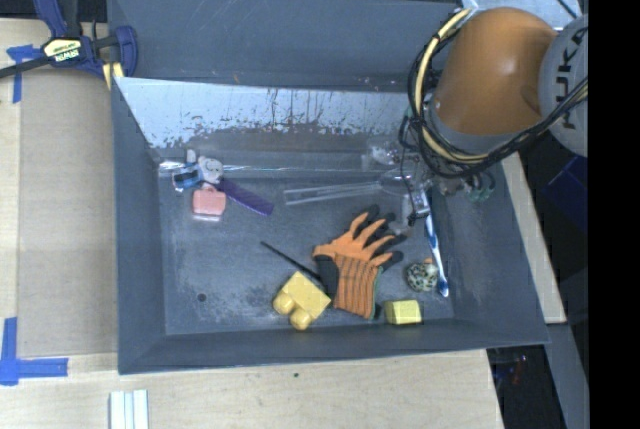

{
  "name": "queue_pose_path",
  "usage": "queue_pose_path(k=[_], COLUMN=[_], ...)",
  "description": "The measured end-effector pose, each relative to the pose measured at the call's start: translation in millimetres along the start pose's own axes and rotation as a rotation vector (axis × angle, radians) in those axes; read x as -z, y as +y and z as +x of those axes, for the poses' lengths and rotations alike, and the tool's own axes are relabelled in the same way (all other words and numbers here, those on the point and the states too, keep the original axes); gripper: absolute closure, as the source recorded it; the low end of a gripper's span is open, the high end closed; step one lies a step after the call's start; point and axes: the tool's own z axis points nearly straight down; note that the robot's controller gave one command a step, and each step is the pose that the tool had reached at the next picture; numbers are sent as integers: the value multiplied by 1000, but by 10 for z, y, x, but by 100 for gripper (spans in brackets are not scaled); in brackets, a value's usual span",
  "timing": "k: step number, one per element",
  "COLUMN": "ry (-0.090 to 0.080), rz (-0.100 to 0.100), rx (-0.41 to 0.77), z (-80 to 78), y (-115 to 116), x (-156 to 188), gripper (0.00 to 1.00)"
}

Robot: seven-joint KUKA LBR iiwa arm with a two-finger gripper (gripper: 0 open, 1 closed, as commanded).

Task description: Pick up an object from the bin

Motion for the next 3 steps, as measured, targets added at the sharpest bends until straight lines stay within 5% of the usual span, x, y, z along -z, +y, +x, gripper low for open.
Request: queue_pose_path(k=[1, 2, 3], ry=[4, -5, -13], rz=[2, 2, 9], rx=[154, 231, 357], z=[13, 79, 121], y=[29, -16, 94], x=[-114, -919, -867], gripper=[0, 0, 100])
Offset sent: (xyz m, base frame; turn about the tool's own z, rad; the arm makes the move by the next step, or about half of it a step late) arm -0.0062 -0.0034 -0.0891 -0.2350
